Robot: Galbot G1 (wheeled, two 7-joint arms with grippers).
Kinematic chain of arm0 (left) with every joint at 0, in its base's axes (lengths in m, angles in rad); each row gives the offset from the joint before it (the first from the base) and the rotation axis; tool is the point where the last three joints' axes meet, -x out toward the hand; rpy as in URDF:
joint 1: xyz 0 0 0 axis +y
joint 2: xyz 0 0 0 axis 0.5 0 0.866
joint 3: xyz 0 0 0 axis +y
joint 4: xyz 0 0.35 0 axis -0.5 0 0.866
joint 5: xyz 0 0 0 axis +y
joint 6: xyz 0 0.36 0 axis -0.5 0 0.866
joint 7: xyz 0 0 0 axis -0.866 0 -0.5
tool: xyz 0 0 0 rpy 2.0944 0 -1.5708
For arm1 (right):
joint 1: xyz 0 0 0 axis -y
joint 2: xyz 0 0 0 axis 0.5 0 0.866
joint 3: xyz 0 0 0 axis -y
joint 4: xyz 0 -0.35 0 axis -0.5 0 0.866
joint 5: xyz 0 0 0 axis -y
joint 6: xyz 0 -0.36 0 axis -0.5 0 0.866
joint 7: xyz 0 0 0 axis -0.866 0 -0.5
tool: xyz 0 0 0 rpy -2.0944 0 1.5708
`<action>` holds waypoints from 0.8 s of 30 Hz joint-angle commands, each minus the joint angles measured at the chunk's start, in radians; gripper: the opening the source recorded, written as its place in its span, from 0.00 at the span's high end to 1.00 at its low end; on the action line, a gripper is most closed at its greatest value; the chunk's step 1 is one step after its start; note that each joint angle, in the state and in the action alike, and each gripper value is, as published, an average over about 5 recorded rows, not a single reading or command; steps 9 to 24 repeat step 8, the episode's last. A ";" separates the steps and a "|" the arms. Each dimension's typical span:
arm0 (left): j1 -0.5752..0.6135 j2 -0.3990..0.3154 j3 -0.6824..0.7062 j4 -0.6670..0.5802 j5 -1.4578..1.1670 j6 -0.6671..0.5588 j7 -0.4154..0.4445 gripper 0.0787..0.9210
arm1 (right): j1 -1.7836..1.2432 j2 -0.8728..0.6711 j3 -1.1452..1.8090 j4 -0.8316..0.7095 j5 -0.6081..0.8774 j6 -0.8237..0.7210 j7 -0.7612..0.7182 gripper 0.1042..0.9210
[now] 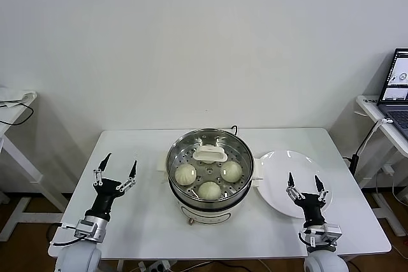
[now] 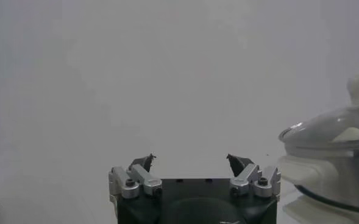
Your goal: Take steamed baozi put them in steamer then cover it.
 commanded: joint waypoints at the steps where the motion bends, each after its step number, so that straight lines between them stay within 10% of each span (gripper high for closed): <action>1: 0.018 -0.002 -0.008 -0.008 -0.002 -0.004 -0.002 0.12 | -0.001 0.004 0.001 -0.006 -0.009 -0.006 -0.001 0.12; 24: 0.028 -0.001 -0.014 -0.012 -0.002 -0.004 -0.007 0.12 | -0.002 0.008 -0.004 -0.004 -0.014 -0.005 0.001 0.12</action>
